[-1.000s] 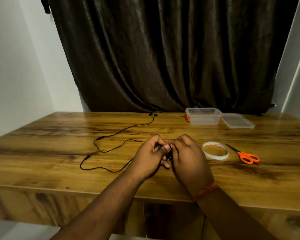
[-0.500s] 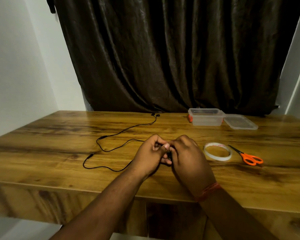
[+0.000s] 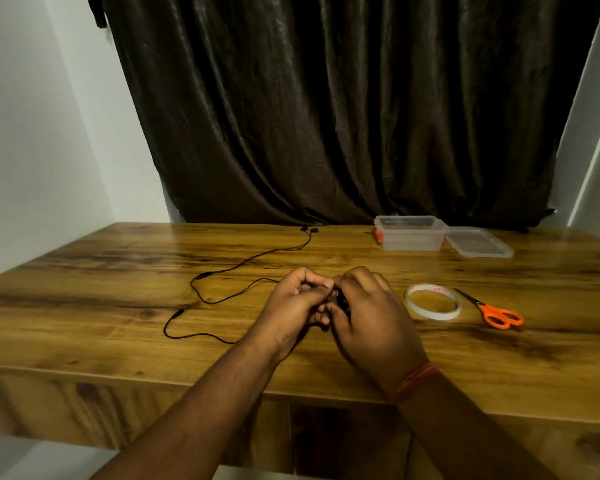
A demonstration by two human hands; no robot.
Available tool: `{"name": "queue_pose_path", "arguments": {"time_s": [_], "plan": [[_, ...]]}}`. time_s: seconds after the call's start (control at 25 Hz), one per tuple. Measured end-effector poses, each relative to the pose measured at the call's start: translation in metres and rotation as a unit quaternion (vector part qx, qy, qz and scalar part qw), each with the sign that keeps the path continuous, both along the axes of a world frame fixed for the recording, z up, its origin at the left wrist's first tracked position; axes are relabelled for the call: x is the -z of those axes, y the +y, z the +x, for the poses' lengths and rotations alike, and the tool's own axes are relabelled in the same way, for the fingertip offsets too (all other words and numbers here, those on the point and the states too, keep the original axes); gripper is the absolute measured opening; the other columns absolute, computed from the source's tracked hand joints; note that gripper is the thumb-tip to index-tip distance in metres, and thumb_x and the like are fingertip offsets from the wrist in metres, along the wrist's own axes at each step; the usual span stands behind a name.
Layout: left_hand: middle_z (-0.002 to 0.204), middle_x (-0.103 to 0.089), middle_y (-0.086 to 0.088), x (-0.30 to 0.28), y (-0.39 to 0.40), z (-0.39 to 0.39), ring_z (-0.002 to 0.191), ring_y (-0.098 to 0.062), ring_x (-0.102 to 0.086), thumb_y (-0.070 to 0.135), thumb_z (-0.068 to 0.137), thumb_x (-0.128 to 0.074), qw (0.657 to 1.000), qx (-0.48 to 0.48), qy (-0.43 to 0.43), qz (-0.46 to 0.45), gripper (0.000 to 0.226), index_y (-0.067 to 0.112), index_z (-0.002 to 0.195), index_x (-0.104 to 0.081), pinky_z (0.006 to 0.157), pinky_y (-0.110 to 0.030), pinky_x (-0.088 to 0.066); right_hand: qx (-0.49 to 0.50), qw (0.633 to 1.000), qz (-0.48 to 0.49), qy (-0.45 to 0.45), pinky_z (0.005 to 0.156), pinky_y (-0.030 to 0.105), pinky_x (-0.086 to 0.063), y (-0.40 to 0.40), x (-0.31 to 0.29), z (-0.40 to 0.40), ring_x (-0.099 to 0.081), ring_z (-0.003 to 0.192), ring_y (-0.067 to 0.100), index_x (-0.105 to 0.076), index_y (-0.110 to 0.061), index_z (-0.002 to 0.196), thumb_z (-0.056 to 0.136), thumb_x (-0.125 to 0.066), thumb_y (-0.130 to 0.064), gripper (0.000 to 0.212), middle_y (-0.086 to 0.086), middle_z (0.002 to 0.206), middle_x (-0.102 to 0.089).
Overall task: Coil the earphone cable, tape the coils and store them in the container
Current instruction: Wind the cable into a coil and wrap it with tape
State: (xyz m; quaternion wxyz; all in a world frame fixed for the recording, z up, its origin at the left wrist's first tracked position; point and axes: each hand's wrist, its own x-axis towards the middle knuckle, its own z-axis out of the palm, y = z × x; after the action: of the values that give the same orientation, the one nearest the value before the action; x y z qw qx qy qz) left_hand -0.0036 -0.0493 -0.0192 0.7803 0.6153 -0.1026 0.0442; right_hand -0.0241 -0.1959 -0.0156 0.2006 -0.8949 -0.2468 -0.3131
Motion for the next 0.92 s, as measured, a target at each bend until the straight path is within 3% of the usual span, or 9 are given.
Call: {"name": "queue_pose_path", "arguments": {"time_s": [0.12, 0.28, 0.44, 0.64, 0.76, 0.92], "plan": [[0.067, -0.066, -0.005, 0.001, 0.003, 0.0, 0.05, -0.011, -0.056, 0.0, 0.092, -0.061, 1.0, 0.004, -0.002, 0.002, 0.014, 0.012, 0.085, -0.06, 0.043, -0.022, -0.044, -0.005, 1.0, -0.002, 0.007, 0.087, 0.032, -0.046, 0.0, -0.002, -0.002, -0.047, 0.104, 0.014, -0.057, -0.025, 0.121, 0.088, -0.059, -0.035, 0.035, -0.007, 0.115, -0.049], [0.069, -0.066, -0.01, -0.001, 0.002, -0.002, 0.047, -0.014, -0.051, -0.007, 0.089, -0.062, 1.0, 0.003, -0.005, 0.003, 0.016, 0.009, 0.09, -0.057, 0.041, -0.024, -0.041, -0.03, 0.999, 0.025, 0.026, 0.09, 0.028, -0.045, -0.002, -0.002, -0.001, -0.047, 0.107, 0.013, -0.057, -0.022, 0.123, 0.081, -0.061, -0.021, 0.042, -0.006, 0.118, -0.05], [0.074, -0.065, -0.012, -0.006, -0.001, -0.009, 0.043, -0.013, -0.047, -0.006, 0.089, -0.062, 1.0, 0.006, 0.004, 0.027, 0.016, 0.008, 0.092, -0.056, 0.045, -0.028, -0.04, -0.099, 0.973, 0.183, 0.098, 0.084, 0.003, -0.036, -0.008, -0.003, 0.006, -0.049, 0.098, -0.003, -0.064, -0.021, 0.108, 0.081, -0.058, -0.002, 0.034, -0.01, 0.109, -0.057], [0.095, -0.058, -0.023, -0.011, -0.004, -0.016, 0.049, -0.014, -0.047, -0.005, 0.091, -0.061, 0.997, 0.009, 0.0, 0.073, 0.016, 0.002, 0.103, -0.052, 0.048, -0.031, -0.039, -0.142, 0.924, 0.285, 0.21, 0.064, 0.02, -0.05, -0.012, -0.009, 0.013, -0.061, 0.075, 0.003, -0.062, -0.03, 0.087, 0.091, -0.06, -0.014, 0.016, -0.007, 0.082, -0.067], [0.094, -0.057, -0.023, -0.01, -0.005, -0.015, 0.05, -0.015, -0.046, -0.005, 0.091, -0.061, 0.997, 0.013, -0.008, 0.074, 0.015, 0.003, 0.099, -0.051, 0.05, -0.032, -0.037, -0.173, 0.907, 0.297, 0.243, 0.066, 0.036, -0.053, -0.016, -0.013, 0.021, -0.06, 0.069, 0.018, -0.063, -0.026, 0.085, 0.09, -0.067, -0.014, 0.014, 0.003, 0.073, -0.066], [0.078, -0.061, -0.017, -0.006, -0.005, -0.012, 0.045, -0.018, -0.047, 0.001, 0.093, -0.061, 0.994, 0.018, -0.034, 0.1, 0.013, 0.004, 0.099, -0.051, 0.048, -0.03, -0.041, -0.214, 0.867, 0.345, 0.29, 0.067, 0.039, -0.049, -0.02, -0.009, 0.027, -0.057, 0.071, 0.018, -0.063, -0.019, 0.088, 0.091, -0.066, -0.01, 0.011, 0.004, 0.075, -0.063]]}}
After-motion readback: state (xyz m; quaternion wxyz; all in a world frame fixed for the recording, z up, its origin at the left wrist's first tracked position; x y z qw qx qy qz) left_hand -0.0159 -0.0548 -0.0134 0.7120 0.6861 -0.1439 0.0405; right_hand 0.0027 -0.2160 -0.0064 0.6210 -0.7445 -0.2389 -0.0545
